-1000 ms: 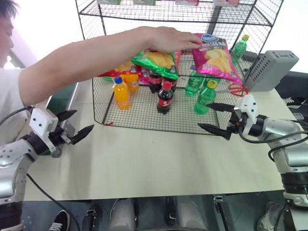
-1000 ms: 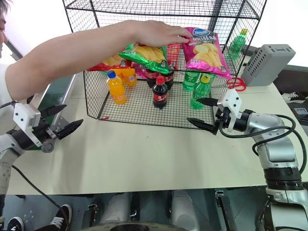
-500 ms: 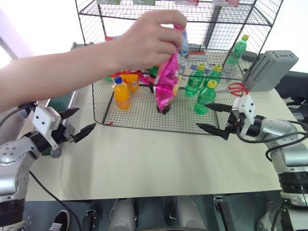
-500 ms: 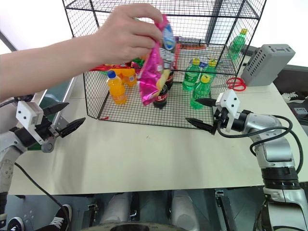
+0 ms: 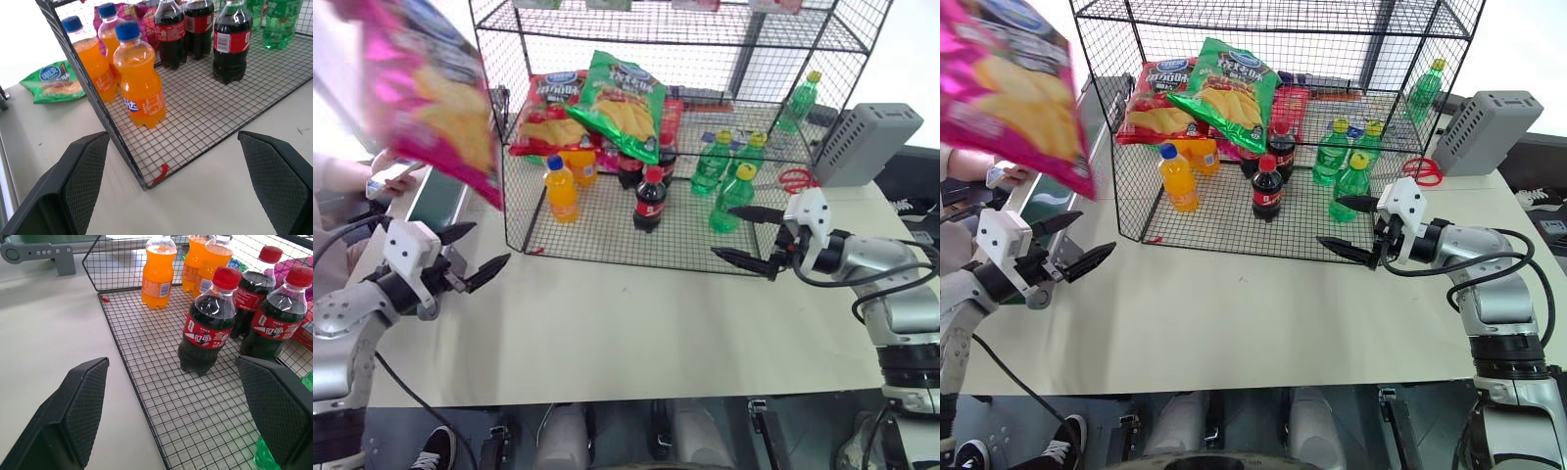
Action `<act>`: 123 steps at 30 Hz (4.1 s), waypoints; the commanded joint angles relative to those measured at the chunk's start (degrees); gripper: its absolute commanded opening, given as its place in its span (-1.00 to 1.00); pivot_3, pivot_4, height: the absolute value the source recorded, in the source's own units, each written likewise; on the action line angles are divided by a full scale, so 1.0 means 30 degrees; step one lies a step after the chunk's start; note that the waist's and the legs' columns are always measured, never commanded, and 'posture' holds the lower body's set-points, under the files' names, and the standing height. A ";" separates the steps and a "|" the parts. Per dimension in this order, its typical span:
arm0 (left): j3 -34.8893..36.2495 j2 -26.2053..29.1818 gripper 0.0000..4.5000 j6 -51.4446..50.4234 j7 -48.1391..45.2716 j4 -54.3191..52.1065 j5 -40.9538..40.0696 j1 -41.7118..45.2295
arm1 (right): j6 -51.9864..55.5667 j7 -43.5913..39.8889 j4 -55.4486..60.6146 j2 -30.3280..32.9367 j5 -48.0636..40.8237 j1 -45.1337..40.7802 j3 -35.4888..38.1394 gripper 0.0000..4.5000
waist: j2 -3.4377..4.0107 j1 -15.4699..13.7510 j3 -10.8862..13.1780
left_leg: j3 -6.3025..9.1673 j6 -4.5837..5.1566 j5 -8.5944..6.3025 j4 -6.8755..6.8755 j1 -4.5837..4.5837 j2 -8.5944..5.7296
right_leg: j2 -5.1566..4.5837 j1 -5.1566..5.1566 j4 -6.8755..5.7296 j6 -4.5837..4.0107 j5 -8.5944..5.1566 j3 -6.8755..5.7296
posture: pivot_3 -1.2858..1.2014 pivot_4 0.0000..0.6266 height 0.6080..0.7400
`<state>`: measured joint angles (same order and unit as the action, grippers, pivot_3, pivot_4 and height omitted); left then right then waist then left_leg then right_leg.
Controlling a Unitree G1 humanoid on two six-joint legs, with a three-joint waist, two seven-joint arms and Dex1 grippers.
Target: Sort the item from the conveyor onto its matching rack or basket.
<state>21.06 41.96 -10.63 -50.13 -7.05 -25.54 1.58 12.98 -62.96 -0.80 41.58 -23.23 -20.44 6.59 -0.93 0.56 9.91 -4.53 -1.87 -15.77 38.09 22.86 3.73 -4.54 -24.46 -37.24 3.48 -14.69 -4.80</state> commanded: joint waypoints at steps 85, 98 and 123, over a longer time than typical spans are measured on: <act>0.7319 0.4501 1.00 1.9345 0.8720 0.7772 1.4766 -0.9661 | 0.3842 -0.0705 0.2752 -0.6202 -0.2037 -0.2449 -0.6186 0.96 | -0.0013 0.0071 -0.0010 | -0.0030 0.0002 -0.0006 -0.0017 0.0013 0.0034 | -0.0020 -0.0042 0.0000 -0.0016 -0.0005 -0.0021 | 0.03 -0.52 1.00; 0.5224 0.5559 1.00 1.9842 1.1417 0.9904 1.5951 -0.8384 | 0.4409 0.0275 0.3496 -0.6085 -0.2571 -0.2023 -0.5386 0.96 | -0.0018 0.0103 -0.0013 | -0.0039 0.0002 -0.0008 -0.0024 0.0015 0.0040 | -0.0028 -0.0053 -0.0008 -0.0013 -0.0001 -0.0025 | 0.03 -0.52 1.00; 0.3606 0.5634 -0.97 1.8809 0.9397 0.9132 0.9365 -0.6556 | 0.3176 0.0727 0.2960 -0.5943 -0.1578 -0.2227 -0.5264 1.00 | -0.0022 0.0074 -0.0015 | -0.0045 0.0002 -0.0008 -0.0026 0.0016 0.0038 | -0.0033 -0.0055 -0.0017 -0.0011 0.0001 -0.0026 | 0.03 -0.52 1.00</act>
<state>29.00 58.49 47.13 -20.95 22.74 8.18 -19.13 23.99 -60.95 7.40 23.69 -28.15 -26.35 -10.35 -0.99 0.78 9.86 -4.66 -1.86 -15.79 38.01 22.91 3.85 -4.64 -24.63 -37.30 3.45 -14.69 -4.88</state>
